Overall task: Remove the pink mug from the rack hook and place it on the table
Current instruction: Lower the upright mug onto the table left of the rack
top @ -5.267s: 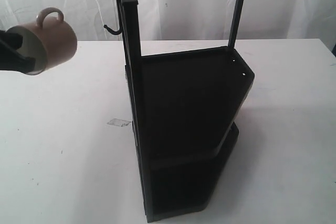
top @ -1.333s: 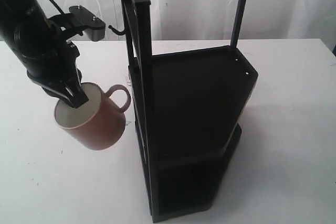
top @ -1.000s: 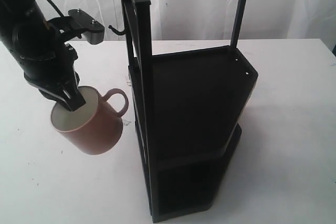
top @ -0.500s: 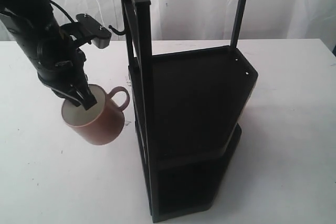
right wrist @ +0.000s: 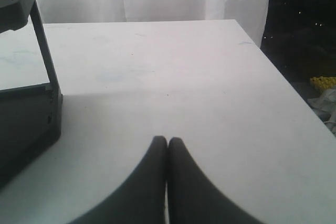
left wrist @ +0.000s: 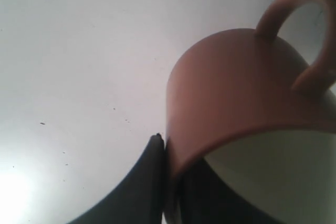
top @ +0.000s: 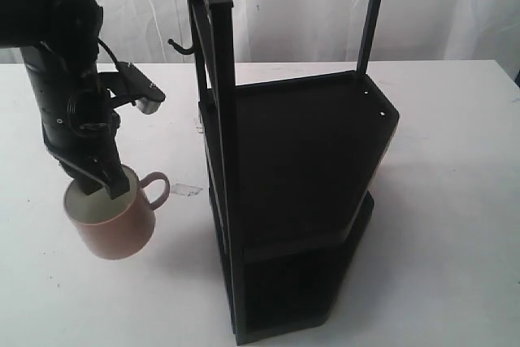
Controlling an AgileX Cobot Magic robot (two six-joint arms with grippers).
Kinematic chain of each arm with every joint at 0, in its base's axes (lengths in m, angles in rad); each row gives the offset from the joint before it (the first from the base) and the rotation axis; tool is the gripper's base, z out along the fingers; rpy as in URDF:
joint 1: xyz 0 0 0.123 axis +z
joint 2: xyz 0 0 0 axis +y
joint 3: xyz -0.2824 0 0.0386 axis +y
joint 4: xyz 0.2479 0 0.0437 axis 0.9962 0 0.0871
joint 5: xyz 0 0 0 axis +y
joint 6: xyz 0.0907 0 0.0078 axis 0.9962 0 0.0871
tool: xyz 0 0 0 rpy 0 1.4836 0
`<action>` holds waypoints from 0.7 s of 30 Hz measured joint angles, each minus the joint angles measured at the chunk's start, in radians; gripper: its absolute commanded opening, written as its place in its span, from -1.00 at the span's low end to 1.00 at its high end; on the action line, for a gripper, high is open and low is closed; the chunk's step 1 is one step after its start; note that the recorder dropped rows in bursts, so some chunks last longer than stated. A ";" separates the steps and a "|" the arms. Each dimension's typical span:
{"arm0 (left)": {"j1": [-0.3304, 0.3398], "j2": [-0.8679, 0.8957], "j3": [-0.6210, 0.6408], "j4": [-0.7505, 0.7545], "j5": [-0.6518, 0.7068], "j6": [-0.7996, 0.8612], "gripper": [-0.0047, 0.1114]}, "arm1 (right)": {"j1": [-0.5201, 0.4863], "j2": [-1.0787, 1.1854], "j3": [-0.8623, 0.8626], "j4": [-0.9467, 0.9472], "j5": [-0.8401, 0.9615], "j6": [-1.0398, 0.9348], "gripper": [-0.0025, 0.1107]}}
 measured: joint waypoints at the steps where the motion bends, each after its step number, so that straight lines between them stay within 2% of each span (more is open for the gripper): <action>1: 0.000 0.002 0.000 0.000 0.002 0.000 -0.92 | 0.000 0.000 0.000 0.000 0.000 0.000 -0.96; 21: 0.000 0.021 0.010 -0.004 -0.088 -0.042 -0.92 | 0.000 0.000 0.000 0.000 0.000 0.000 -0.96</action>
